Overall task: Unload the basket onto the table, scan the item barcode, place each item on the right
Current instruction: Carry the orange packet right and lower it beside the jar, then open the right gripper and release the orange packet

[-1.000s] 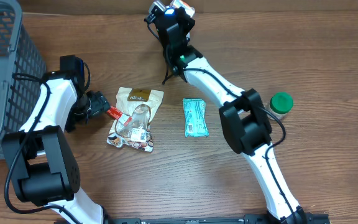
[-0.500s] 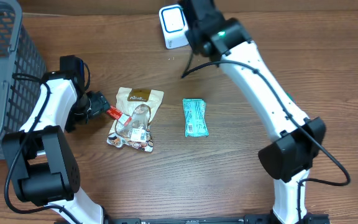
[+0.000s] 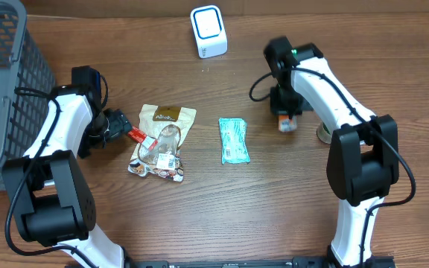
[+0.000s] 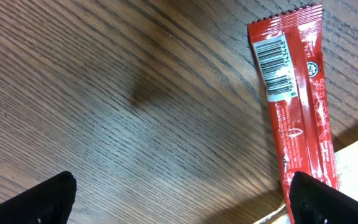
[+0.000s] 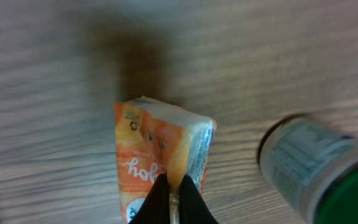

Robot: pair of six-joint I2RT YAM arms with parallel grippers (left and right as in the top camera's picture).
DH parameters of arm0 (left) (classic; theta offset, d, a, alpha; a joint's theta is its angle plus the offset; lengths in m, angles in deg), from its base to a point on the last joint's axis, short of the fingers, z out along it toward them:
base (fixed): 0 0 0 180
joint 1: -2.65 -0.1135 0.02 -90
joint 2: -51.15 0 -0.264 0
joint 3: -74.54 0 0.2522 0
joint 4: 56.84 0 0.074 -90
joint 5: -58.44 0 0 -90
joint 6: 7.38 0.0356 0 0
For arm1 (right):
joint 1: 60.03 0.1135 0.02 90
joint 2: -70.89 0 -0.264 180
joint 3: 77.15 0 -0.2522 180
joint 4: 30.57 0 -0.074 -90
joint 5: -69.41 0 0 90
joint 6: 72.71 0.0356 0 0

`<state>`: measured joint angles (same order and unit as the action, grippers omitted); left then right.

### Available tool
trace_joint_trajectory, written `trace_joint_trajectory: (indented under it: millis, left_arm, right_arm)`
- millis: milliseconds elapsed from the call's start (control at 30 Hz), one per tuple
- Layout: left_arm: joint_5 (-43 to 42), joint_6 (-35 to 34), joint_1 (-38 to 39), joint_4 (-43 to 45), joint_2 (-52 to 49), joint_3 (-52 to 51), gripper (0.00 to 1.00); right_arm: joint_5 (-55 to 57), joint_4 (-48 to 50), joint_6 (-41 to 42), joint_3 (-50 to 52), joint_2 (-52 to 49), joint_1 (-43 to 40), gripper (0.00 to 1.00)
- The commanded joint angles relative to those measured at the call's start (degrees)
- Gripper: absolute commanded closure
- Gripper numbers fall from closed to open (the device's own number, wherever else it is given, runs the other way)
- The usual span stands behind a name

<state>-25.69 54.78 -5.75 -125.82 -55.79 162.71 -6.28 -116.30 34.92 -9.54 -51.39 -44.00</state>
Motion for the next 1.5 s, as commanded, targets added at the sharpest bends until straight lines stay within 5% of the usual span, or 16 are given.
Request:
trace_joint_trajectory:
  millis: [0, 967, 1000, 1033, 1133, 1467]
  left_arm:
    - [1.2, 0.8, -0.6, 0.1, 0.1, 1.1, 0.0]
    - [1.2, 0.8, -0.6, 0.1, 0.1, 1.1, 0.01]
    - [1.2, 0.8, -0.6, 0.1, 0.1, 1.1, 0.01]
    - [1.2, 0.8, -0.6, 0.1, 0.1, 1.1, 0.01]
    - [1.2, 0.8, -0.6, 0.1, 0.1, 1.1, 0.0]
    - [1.2, 0.8, -0.6, 0.0, 0.1, 1.1, 0.0]
  right_arm:
    - [-0.5, 2.1, 1.9, 4.4, -0.2, -1.9, 0.96]
    - [11.4, 7.7, 3.4, 8.5, -0.2, -9.1, 0.96]
    - [11.4, 7.8, 3.4, 8.5, -0.2, -9.1, 0.93]
    - [11.4, 7.9, 3.4, 8.5, -0.2, -9.1, 0.69]
    - [11.4, 7.8, 3.4, 8.5, -0.2, -9.1, 0.51]
    - [11.1, 5.0, 3.2, 3.5, 0.3, -8.0, 0.43]
